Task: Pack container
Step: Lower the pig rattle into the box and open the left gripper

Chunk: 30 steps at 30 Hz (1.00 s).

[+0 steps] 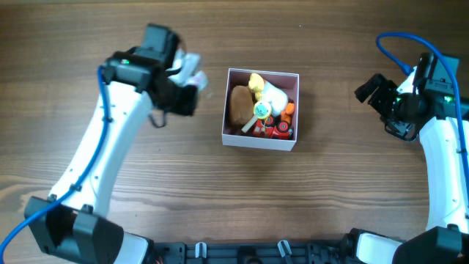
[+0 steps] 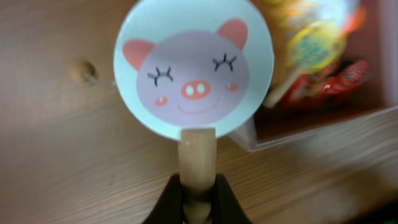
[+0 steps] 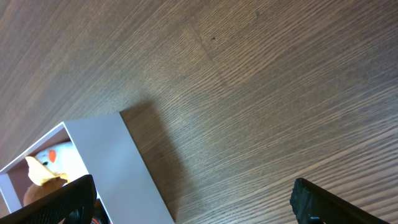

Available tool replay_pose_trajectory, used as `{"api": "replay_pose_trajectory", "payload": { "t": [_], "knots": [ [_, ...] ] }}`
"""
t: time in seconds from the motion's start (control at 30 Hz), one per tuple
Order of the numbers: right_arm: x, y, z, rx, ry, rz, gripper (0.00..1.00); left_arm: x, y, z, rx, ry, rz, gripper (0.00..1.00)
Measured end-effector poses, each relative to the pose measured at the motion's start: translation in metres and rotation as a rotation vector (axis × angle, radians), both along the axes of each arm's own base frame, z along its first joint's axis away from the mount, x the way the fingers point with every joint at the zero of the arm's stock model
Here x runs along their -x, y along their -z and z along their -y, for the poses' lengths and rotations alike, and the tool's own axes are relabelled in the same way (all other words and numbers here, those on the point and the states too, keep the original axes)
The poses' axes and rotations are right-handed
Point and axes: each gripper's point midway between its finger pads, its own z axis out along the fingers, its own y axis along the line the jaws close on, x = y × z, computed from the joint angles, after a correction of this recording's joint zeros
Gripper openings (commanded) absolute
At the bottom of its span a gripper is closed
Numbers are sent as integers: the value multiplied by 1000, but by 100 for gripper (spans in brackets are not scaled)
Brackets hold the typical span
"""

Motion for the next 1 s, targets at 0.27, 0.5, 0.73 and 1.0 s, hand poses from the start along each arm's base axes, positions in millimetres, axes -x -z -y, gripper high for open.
{"api": "replay_pose_trajectory", "payload": {
  "t": [0.27,0.5,0.73,1.0],
  "knots": [
    [0,0,0,0,0,0,100,-4,-2,139,123,305,191,4],
    [0,0,0,0,0,0,100,6,101,178,61,279,-28,27],
    [0,0,0,0,0,0,100,8,101,179,78,238,-54,54],
    [0,0,0,0,0,1,100,33,54,157,89,185,-84,45]
  ]
}}
